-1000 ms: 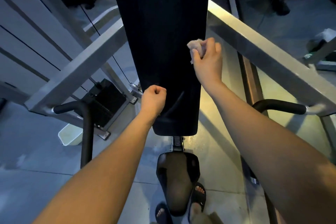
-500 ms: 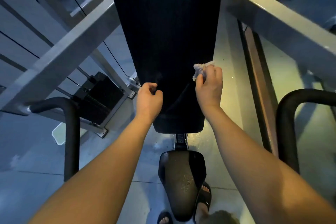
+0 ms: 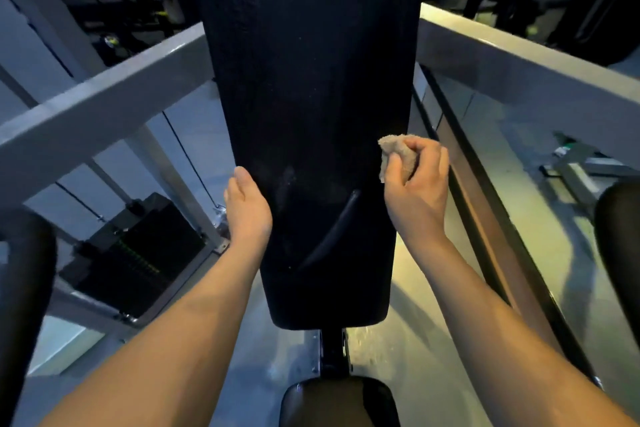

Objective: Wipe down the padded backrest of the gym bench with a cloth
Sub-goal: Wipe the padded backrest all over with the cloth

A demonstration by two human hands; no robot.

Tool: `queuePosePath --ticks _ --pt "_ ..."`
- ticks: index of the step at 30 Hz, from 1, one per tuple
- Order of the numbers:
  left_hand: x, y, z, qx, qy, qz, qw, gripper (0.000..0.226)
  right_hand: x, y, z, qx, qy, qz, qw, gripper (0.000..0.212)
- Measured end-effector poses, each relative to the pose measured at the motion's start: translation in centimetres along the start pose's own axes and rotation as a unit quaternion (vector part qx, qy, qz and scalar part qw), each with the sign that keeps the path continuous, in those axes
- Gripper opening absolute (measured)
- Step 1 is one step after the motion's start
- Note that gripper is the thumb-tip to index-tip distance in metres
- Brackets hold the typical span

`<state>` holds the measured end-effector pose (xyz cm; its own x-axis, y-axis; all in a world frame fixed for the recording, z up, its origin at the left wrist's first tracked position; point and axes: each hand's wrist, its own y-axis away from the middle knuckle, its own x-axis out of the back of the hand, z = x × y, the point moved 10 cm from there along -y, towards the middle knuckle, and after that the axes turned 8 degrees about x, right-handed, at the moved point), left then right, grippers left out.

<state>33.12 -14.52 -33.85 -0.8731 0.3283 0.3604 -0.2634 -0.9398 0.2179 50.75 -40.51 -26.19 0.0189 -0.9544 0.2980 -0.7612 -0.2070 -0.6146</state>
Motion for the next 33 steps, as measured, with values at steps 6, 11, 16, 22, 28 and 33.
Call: queuePosePath --ticks 6,11,16,22,28,33 --pt "-1.2 -1.4 -2.2 -0.022 0.081 -0.007 0.996 0.076 -0.6 0.1 0.1 0.096 0.026 0.069 0.993 0.021" --pt "-0.7 -2.0 -2.1 -0.066 0.043 0.025 0.997 0.069 -1.4 -0.5 -1.1 0.196 0.062 0.100 0.974 0.021" --pt "-0.7 -2.3 -2.0 -0.125 0.038 0.038 0.991 0.075 -1.4 1.5 0.7 0.215 0.074 0.095 0.969 0.013" --pt "-0.7 -2.4 -2.2 -0.145 0.045 0.044 0.987 0.085 -1.9 7.4 4.6 0.201 0.070 0.095 0.972 0.013" --pt "-0.6 -2.0 -2.3 -0.175 0.027 0.068 0.982 0.078 -2.5 11.1 5.7 0.223 0.103 0.065 0.967 0.015" --pt "-0.5 -2.3 -2.2 -0.187 0.035 0.074 0.979 0.080 -0.7 4.7 1.5 0.268 0.086 0.112 0.953 0.021"
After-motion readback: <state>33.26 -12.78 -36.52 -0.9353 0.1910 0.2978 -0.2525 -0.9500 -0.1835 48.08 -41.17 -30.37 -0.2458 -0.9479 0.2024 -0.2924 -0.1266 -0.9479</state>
